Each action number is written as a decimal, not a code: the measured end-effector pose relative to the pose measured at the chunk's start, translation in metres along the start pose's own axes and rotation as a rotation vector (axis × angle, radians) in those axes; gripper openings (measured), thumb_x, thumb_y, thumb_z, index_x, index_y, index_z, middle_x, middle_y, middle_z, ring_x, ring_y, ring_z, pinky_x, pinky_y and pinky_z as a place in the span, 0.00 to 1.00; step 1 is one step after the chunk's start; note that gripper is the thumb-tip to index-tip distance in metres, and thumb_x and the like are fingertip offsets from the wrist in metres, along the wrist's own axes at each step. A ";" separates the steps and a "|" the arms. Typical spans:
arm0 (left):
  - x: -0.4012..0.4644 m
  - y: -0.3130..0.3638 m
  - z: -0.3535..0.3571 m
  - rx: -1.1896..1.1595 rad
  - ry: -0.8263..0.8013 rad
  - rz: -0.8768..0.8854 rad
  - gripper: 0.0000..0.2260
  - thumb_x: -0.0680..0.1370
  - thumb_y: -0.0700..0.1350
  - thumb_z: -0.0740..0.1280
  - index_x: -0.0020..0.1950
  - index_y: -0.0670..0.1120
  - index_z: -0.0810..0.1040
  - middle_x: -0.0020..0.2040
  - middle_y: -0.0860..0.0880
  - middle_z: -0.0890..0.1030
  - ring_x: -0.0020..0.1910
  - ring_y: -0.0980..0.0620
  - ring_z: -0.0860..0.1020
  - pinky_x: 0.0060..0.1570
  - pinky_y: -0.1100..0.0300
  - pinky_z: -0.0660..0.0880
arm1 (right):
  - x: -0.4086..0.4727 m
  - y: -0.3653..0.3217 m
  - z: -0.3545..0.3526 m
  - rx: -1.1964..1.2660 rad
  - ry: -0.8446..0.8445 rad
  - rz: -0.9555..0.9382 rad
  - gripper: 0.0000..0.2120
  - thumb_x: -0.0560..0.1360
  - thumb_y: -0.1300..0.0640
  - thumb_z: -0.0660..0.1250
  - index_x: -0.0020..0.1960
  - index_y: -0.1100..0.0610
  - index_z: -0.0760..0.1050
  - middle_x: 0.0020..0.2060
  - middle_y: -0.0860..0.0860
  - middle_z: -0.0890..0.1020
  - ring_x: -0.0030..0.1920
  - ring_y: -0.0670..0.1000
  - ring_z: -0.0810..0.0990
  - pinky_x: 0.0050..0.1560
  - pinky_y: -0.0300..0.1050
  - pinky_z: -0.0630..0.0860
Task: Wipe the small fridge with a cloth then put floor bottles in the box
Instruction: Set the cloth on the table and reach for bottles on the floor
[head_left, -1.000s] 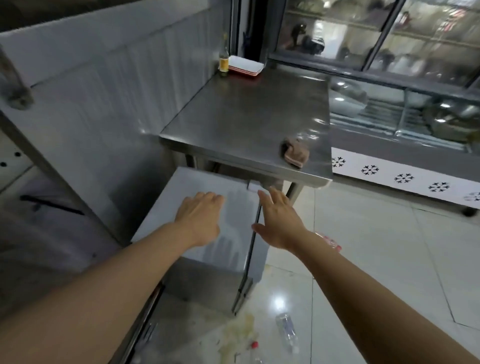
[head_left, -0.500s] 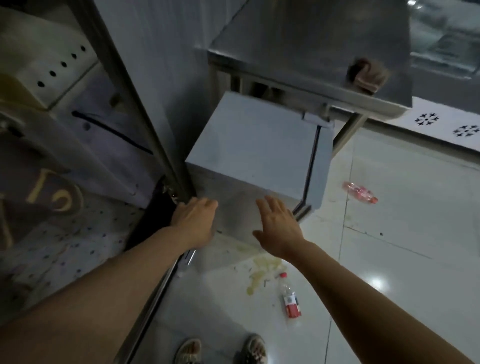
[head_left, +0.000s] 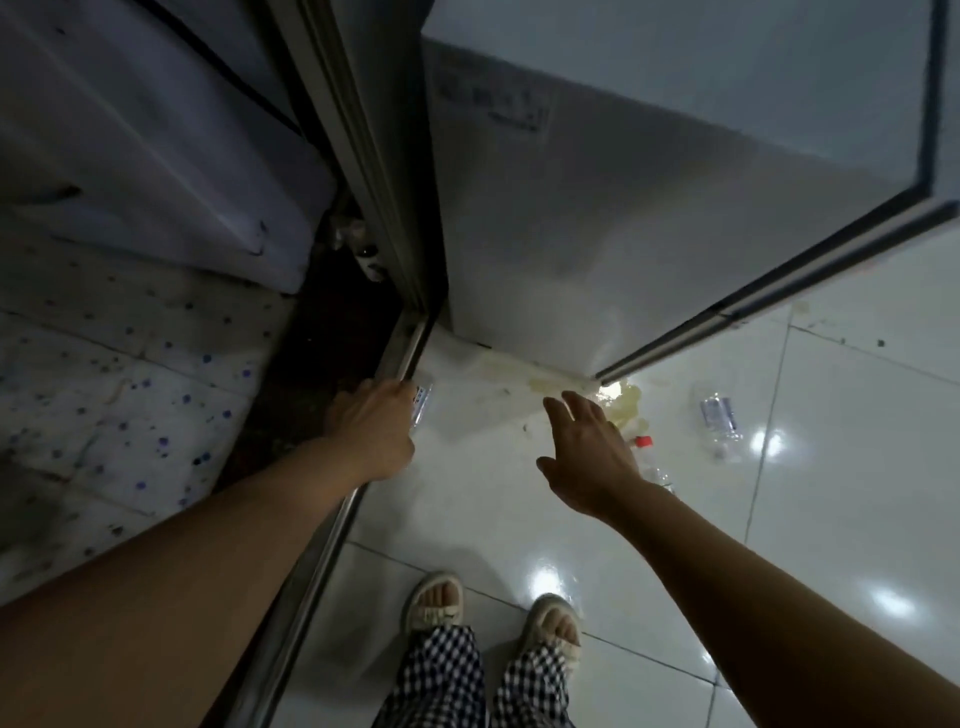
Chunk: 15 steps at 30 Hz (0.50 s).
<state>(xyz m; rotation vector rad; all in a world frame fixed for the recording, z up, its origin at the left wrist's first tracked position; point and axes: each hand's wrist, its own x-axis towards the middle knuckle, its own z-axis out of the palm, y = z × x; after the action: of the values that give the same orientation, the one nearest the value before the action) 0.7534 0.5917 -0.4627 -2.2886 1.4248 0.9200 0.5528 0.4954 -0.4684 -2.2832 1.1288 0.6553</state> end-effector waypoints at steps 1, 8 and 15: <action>0.013 -0.004 0.016 -0.003 -0.007 -0.010 0.22 0.74 0.42 0.64 0.67 0.46 0.66 0.67 0.45 0.69 0.65 0.43 0.68 0.60 0.50 0.66 | 0.013 0.003 0.016 0.006 -0.001 0.001 0.33 0.77 0.52 0.65 0.76 0.57 0.53 0.76 0.56 0.55 0.75 0.57 0.54 0.71 0.51 0.59; 0.110 -0.011 0.133 -0.074 0.015 -0.036 0.23 0.74 0.42 0.65 0.68 0.44 0.64 0.67 0.43 0.69 0.64 0.42 0.69 0.60 0.48 0.69 | 0.105 0.025 0.127 0.015 -0.006 -0.012 0.31 0.77 0.54 0.65 0.75 0.58 0.55 0.75 0.57 0.57 0.74 0.57 0.56 0.70 0.51 0.60; 0.207 -0.027 0.235 -0.048 0.082 -0.157 0.25 0.74 0.42 0.65 0.70 0.44 0.62 0.68 0.41 0.69 0.65 0.40 0.69 0.61 0.47 0.67 | 0.181 0.044 0.224 -0.034 0.005 -0.077 0.29 0.77 0.54 0.64 0.74 0.58 0.56 0.72 0.57 0.61 0.71 0.57 0.61 0.66 0.49 0.63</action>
<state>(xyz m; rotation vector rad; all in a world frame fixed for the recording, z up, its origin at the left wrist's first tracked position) 0.7554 0.5903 -0.7768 -2.4590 1.2449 0.8306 0.5707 0.5082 -0.7594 -2.3456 1.0337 0.6446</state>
